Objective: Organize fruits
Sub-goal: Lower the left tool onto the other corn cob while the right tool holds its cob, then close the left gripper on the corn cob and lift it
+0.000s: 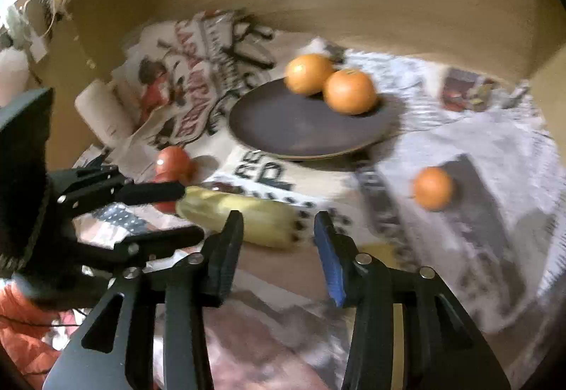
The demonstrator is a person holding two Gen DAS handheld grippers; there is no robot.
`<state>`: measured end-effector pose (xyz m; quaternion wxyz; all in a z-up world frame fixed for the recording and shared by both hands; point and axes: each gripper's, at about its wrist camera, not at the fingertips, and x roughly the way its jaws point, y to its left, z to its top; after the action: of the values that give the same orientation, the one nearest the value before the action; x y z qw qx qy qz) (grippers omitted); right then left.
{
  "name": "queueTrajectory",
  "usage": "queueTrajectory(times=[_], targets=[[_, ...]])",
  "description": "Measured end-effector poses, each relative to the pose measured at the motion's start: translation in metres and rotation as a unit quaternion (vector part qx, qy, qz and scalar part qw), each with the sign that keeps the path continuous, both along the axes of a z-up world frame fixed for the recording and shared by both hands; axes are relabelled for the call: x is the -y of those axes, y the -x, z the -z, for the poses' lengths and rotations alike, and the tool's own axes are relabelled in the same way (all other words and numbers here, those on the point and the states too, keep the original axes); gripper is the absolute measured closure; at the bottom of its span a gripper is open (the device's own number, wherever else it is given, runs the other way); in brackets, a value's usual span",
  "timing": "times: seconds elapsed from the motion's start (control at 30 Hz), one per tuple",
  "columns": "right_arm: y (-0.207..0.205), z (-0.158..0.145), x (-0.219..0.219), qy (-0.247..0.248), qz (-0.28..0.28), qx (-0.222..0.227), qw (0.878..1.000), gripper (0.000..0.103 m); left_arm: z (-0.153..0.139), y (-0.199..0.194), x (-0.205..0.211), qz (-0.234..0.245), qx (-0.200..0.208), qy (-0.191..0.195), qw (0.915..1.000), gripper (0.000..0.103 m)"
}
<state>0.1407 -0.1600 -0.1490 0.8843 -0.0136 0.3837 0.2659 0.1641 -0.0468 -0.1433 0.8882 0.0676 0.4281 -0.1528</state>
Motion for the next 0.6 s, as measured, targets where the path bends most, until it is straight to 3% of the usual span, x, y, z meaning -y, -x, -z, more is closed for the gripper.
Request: queueTrajectory(times=[0.27, 0.6], targets=[[0.005, 0.019, 0.038, 0.039, 0.054, -0.015, 0.998, 0.057, 0.024, -0.024, 0.013, 0.031, -0.014, -0.039, 0.9987, 0.04], [0.001, 0.039, 0.04, 0.069, 0.058, -0.033, 0.995, 0.06, 0.025, -0.04, 0.009, 0.041, -0.024, -0.016, 0.9987, 0.053]])
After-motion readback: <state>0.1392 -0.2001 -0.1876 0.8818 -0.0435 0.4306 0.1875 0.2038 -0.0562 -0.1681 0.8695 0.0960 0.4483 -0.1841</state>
